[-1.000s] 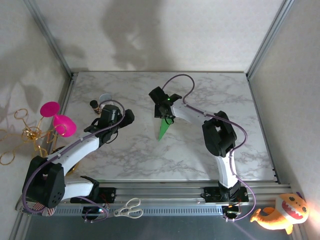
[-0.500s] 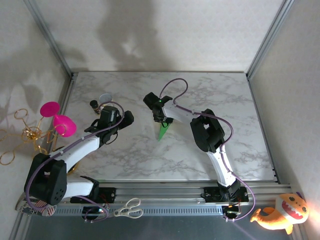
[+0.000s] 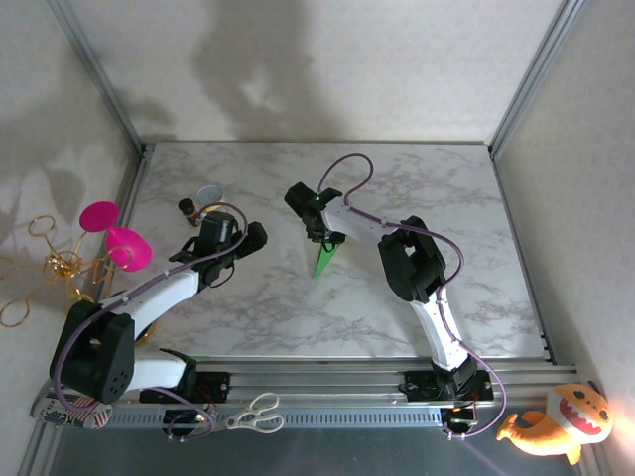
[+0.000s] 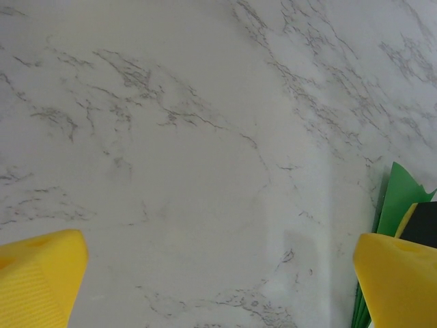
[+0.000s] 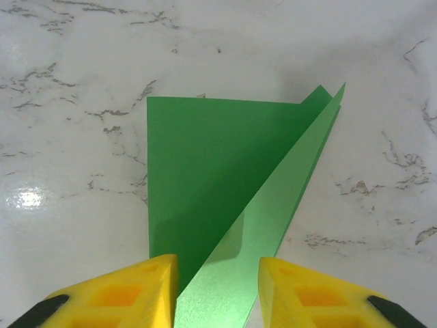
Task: Fold a paper plane with a square sheet of paper (pick it up from the middle)
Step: Move the paper plane to the top-center of the table.
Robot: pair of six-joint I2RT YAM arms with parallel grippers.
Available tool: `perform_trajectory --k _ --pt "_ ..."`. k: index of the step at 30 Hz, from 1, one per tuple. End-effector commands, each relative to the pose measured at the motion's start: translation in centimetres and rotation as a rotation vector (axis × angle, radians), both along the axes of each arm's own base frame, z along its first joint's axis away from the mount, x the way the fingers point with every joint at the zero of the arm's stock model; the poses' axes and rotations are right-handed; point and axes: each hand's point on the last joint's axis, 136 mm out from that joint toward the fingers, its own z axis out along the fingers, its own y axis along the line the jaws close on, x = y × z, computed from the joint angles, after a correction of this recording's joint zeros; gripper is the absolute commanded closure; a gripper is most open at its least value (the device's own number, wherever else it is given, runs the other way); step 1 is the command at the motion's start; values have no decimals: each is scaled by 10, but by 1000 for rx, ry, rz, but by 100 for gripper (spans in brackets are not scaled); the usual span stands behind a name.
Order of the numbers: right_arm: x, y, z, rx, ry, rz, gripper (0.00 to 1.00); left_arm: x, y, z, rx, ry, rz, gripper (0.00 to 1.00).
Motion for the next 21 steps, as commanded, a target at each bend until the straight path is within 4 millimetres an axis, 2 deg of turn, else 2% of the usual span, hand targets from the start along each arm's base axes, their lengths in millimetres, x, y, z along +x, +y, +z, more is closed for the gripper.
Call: perform_trajectory --k 1,5,9,15,19,21 --pt "-5 6 -3 -5 21 7 64 0 1 -5 -11 9 2 1" --pt "-5 8 -6 -2 37 9 66 0 0 -6 -13 13 -1 1" --pt "-3 9 -3 2 30 4 78 -1 1 -5 -9 12 -2 1" --pt "3 8 23 19 -33 -12 97 -3 5 -1 -13 4 16 1" --pt "8 17 43 89 -80 9 100 -3 9 1 -31 -4 39 1" --pt "11 31 56 165 -105 57 100 -4 11 2 -47 -8 52 1"
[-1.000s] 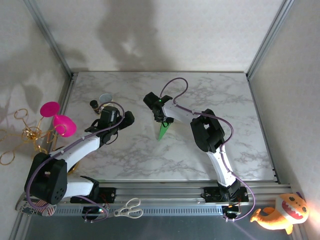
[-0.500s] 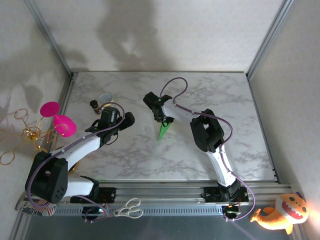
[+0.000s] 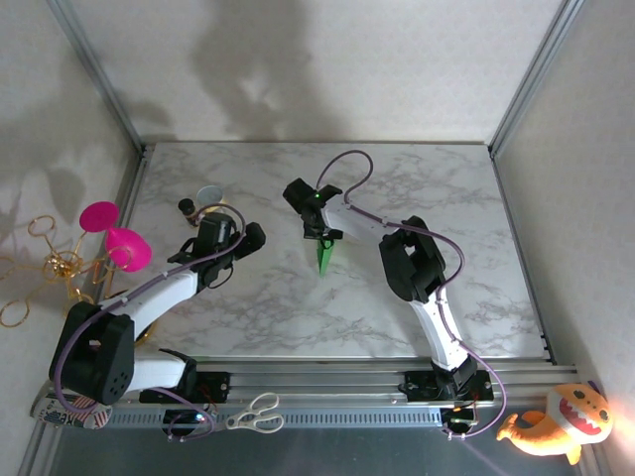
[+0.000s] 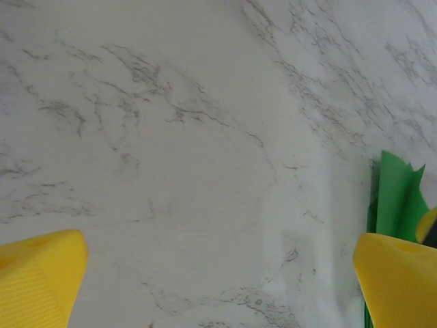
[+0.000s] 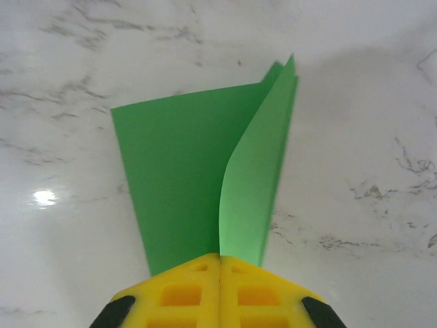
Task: Fold a paper plane with a square sheet of paper (pick it up from the middle)
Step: Move the paper plane to the top-center of the table.
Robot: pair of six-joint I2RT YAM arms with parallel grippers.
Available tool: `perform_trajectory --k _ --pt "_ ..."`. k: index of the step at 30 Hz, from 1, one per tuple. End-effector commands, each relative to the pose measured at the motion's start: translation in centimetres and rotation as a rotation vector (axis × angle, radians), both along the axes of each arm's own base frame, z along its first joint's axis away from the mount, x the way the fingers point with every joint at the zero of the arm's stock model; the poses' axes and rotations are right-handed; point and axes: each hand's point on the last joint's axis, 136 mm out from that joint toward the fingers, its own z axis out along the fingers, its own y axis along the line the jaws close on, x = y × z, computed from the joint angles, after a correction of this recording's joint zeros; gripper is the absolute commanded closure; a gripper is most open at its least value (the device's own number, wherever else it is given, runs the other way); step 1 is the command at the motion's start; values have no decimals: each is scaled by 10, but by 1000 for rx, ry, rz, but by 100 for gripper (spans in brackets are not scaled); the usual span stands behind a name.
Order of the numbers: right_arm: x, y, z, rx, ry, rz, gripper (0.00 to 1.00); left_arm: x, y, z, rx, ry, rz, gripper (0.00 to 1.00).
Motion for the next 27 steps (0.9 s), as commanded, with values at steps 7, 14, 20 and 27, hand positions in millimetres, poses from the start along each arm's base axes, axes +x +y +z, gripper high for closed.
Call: perform_trajectory --k 7,14,20,27 --pt "0 81 74 558 -141 307 100 -2 13 14 -156 -61 97 1" --pt "-4 84 75 842 -133 397 100 -5 13 24 -225 -93 113 2" --pt "-13 75 54 943 -83 390 100 -7 -8 18 -351 -84 59 7" --pt "-18 58 25 969 -46 347 100 -5 -40 1 -483 -36 -12 17"
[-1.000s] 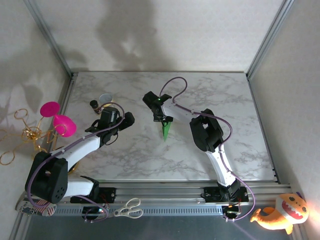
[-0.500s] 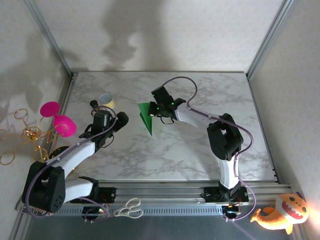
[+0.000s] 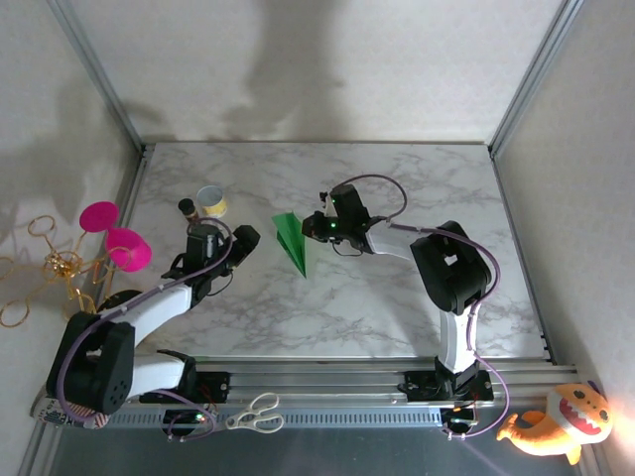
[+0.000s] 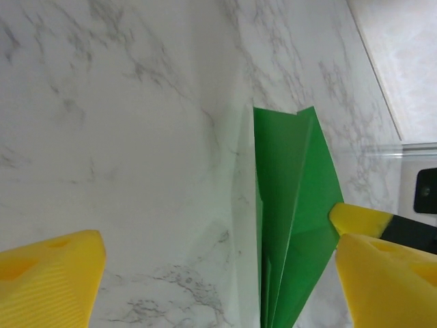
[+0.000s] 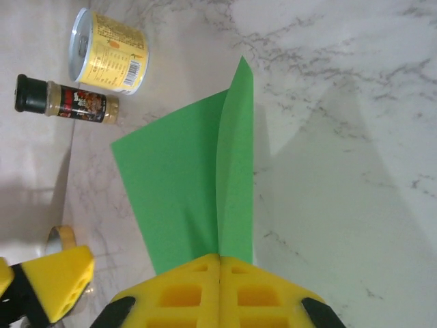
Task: Fold a paper plane with a square sheet of paper (pick it up from the middle)
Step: Move the paper plane to the top-center of the table.
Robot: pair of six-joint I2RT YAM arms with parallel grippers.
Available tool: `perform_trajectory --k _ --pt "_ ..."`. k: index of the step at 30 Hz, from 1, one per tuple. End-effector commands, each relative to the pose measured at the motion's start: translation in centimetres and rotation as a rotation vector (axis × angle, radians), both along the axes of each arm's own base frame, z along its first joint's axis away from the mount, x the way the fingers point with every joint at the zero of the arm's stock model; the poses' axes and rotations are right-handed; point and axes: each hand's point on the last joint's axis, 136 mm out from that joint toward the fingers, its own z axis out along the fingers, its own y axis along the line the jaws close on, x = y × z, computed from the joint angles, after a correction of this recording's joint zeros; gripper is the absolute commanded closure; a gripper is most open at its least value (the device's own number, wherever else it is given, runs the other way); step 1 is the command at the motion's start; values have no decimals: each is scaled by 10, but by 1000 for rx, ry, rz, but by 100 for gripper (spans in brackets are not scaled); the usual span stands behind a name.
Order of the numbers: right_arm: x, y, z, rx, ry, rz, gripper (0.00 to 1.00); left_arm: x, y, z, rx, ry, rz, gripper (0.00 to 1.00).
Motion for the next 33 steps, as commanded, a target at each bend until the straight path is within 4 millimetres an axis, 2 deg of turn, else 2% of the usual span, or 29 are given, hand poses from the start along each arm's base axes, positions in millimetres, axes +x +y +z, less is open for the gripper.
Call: perform_trajectory --k 1,6,12,17,23,33 --pt "1 -5 -2 65 8 0 100 2 -26 5 -104 -24 -67 19" --pt "-1 -21 -21 47 36 -30 99 2 -50 -4 -137 -3 -119 29" --pt "-4 -37 -37 -2 55 -53 88 5 -79 -14 -135 33 -187 32" --pt "-6 -39 -40 -24 48 -38 82 9 -95 -18 -144 45 -225 34" --pt "-9 -36 -44 -30 57 -3 84 12 -109 -22 -135 63 -265 36" --pt "-8 -37 -44 -46 49 4 92 22 -118 -47 -45 160 -288 52"
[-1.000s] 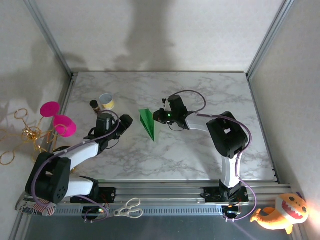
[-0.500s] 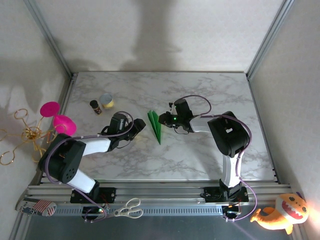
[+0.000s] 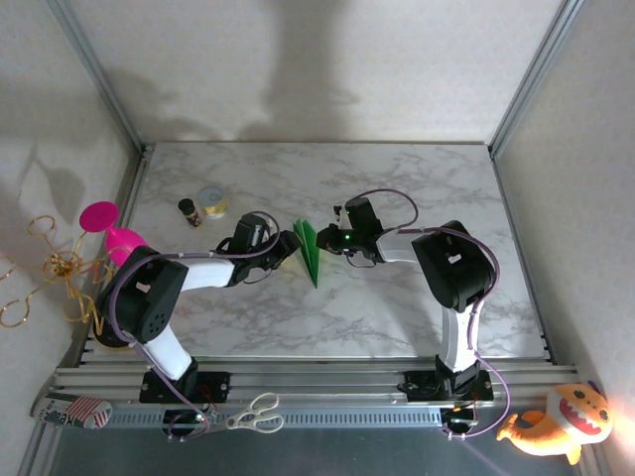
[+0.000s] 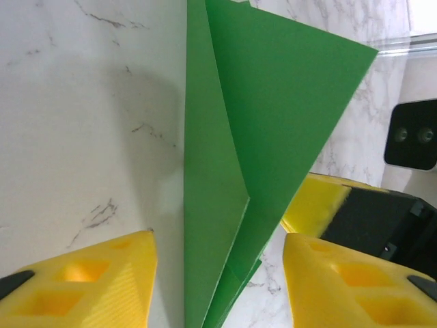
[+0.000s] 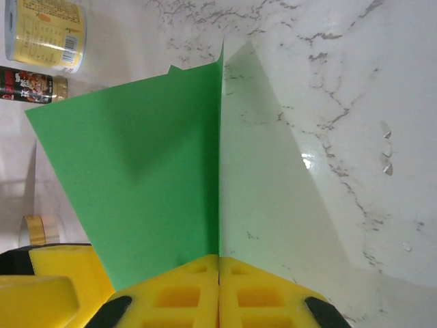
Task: Fold a paper plane with a square sheet of paper (pick it up from the middle)
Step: Move the paper plane to the top-center of the table.
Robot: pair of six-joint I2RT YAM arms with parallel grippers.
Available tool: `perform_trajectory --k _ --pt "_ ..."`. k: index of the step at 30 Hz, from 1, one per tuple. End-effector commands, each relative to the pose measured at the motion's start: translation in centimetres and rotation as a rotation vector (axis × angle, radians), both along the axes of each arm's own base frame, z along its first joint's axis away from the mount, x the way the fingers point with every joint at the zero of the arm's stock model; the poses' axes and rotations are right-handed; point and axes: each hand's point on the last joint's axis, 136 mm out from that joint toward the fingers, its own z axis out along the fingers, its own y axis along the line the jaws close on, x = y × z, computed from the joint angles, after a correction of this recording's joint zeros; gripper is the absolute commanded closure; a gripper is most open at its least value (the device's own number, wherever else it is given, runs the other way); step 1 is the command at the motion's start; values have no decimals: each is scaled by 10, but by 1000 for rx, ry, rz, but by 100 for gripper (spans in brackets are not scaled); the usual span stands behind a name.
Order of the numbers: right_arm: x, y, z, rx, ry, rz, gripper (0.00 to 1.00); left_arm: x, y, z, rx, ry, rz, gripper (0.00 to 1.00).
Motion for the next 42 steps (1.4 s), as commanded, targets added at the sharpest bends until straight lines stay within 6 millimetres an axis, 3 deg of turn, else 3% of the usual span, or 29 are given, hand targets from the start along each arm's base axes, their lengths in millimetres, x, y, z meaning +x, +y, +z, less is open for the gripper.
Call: perform_trajectory --k 1,21,27,30,37,42 --pt "3 -1 -4 -14 -2 14 92 2 -1 -11 67 41 -17 55" --pt "1 -1 -12 -51 12 34 89 17 5 -26 181 89 -2 78" --pt "2 0 -13 -55 15 43 90 19 1 -27 168 91 -11 91" --pt "4 0 -7 -55 -4 36 94 22 2 -23 161 80 -2 100" --pt "14 -11 16 -64 -79 -31 96 30 6 14 93 -25 54 100" --pt "15 -18 14 -53 -75 -81 96 28 16 17 66 -45 108 100"
